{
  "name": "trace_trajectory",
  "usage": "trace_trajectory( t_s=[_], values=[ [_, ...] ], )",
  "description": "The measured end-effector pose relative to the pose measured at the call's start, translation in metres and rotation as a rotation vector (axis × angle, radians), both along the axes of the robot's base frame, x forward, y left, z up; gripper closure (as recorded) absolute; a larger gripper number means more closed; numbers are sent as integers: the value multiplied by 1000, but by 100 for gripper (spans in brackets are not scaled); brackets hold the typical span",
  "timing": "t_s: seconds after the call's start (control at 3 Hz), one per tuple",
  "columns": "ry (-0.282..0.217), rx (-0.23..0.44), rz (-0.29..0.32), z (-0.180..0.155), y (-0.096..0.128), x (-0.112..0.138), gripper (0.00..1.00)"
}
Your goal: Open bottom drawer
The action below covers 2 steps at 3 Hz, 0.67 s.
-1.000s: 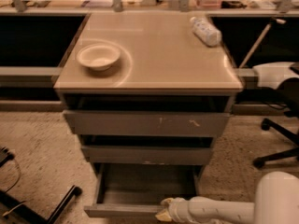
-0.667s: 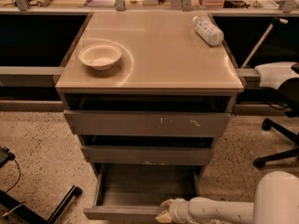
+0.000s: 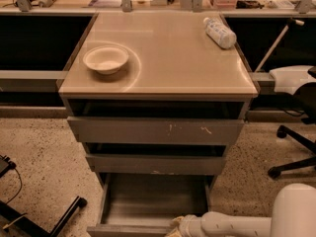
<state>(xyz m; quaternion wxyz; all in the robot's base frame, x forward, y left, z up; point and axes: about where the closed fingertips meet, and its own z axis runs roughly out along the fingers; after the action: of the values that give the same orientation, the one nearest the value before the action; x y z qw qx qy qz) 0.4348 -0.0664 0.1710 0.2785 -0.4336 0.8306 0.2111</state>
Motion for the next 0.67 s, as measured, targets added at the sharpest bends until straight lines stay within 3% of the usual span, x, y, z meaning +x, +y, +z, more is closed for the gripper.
trace_trajectory(
  t_s=[0.33,0.67],
  values=[
    [46,25,59,-3,2,-32,100],
    [46,25,59,-1,2,-31,100]
  ],
)
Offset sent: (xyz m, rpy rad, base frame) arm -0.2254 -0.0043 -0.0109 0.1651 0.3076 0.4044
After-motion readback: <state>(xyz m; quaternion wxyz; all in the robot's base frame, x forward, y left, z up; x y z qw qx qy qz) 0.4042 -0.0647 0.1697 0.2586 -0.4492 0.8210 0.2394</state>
